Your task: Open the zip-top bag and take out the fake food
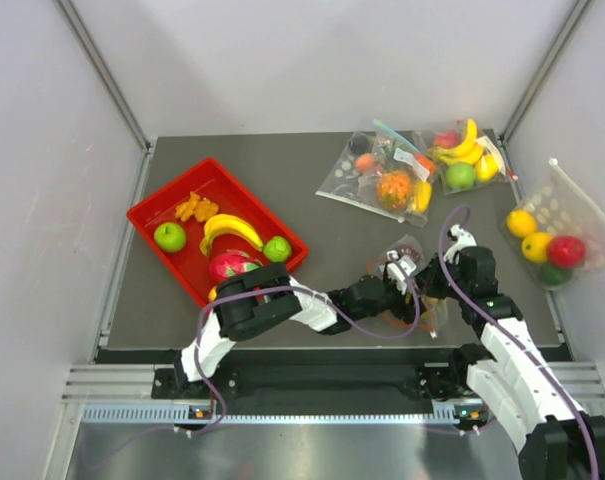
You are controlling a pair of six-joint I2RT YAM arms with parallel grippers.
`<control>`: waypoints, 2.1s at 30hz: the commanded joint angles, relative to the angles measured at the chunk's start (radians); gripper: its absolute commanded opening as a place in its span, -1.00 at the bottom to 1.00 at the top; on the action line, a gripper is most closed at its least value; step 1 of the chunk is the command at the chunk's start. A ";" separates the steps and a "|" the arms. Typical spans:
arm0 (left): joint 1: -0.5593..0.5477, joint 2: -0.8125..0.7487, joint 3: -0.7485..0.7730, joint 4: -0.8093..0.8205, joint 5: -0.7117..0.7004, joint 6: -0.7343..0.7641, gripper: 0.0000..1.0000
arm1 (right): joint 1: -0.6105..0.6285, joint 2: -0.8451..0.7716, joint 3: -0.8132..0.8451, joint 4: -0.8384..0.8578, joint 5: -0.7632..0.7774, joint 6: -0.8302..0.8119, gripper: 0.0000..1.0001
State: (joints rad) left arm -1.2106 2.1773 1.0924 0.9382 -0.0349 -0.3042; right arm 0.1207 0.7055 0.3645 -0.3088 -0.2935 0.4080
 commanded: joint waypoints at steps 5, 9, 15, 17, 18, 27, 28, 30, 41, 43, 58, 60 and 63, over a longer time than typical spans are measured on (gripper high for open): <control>-0.003 -0.206 -0.224 -0.075 -0.036 0.034 -0.89 | 0.020 0.092 0.054 0.042 0.033 -0.009 -1.00; -0.003 -0.307 -0.296 -0.127 -0.030 0.036 -0.90 | 0.017 0.152 0.080 0.065 0.086 -0.029 -1.00; -0.003 -0.436 -0.391 -0.199 -0.046 0.040 -0.92 | 0.014 0.186 0.097 0.082 0.132 -0.041 -1.00; -0.004 -0.493 -0.413 -0.232 -0.063 0.048 -0.92 | 0.014 0.190 0.105 0.082 0.145 -0.044 -0.99; -0.003 -0.511 -0.420 -0.263 -0.068 0.051 -0.92 | 0.013 0.193 0.106 0.080 0.154 -0.049 -1.00; 0.000 -0.761 -0.456 -0.521 -0.192 0.065 -0.92 | 0.008 0.207 0.148 0.071 0.197 -0.063 -1.00; 0.002 -0.786 -0.463 -0.573 -0.201 0.068 -0.91 | 0.005 0.209 0.155 0.073 0.200 -0.061 -1.00; 0.011 -0.872 -0.477 -0.620 -0.239 0.066 -0.90 | 0.005 0.213 0.160 0.074 0.200 -0.061 -1.00; 0.499 -1.290 -0.442 -0.995 -0.361 0.048 -0.81 | 0.004 0.198 0.154 0.083 0.165 -0.052 -1.00; 0.603 -1.300 -0.413 -1.059 -0.390 0.042 -0.80 | 0.004 0.195 0.154 0.080 0.163 -0.052 -0.99; 1.111 -1.183 -0.424 -1.010 -0.366 0.043 -0.39 | 0.004 0.157 0.149 0.057 0.122 -0.066 -1.00; 1.135 -1.173 -0.424 -0.998 -0.336 0.039 -0.27 | 0.004 0.153 0.148 0.057 0.114 -0.064 -1.00; 1.143 -1.142 -0.416 -0.981 -0.297 0.048 0.27 | 0.005 0.146 0.145 0.050 0.113 -0.067 -1.00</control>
State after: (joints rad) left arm -0.0769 1.0172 0.6548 -0.1059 -0.3840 -0.2630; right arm 0.1268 0.8742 0.4789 -0.2760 -0.1638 0.3580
